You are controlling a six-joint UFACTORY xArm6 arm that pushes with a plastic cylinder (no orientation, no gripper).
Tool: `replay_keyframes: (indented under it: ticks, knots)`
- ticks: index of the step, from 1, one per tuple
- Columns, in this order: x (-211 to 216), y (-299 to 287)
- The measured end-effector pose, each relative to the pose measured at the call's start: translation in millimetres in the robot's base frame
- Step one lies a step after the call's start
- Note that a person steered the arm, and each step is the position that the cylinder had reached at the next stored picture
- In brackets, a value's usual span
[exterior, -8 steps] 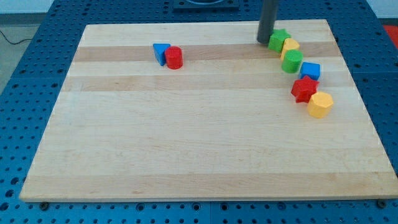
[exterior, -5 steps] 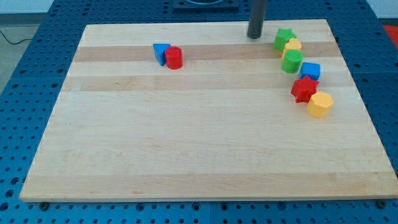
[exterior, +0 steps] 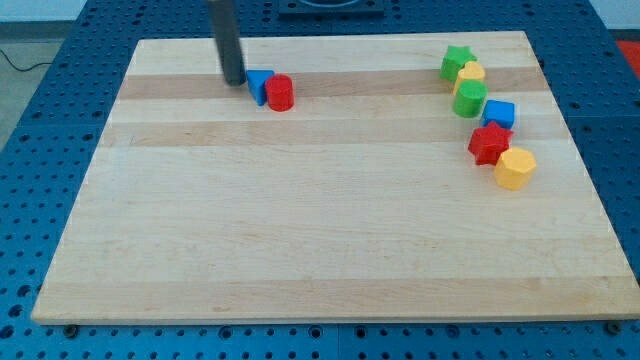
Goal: Place the blue triangle along with red circle in center of the board
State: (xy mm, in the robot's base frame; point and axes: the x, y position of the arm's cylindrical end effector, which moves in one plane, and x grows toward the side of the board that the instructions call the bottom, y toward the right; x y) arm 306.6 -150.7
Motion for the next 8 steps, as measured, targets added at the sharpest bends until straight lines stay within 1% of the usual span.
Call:
replay_keyframes:
  ticks: [1, 2, 3, 4, 5, 6, 7, 8]
  knots:
    - [67.9, 10.0]
    - [91.9, 12.6]
    - [47.9, -11.5]
    - [-11.6, -8.2]
    - [-23.7, 30.3]
    - [21.6, 87.4]
    - [96.4, 118.9]
    - [132.6, 135.8]
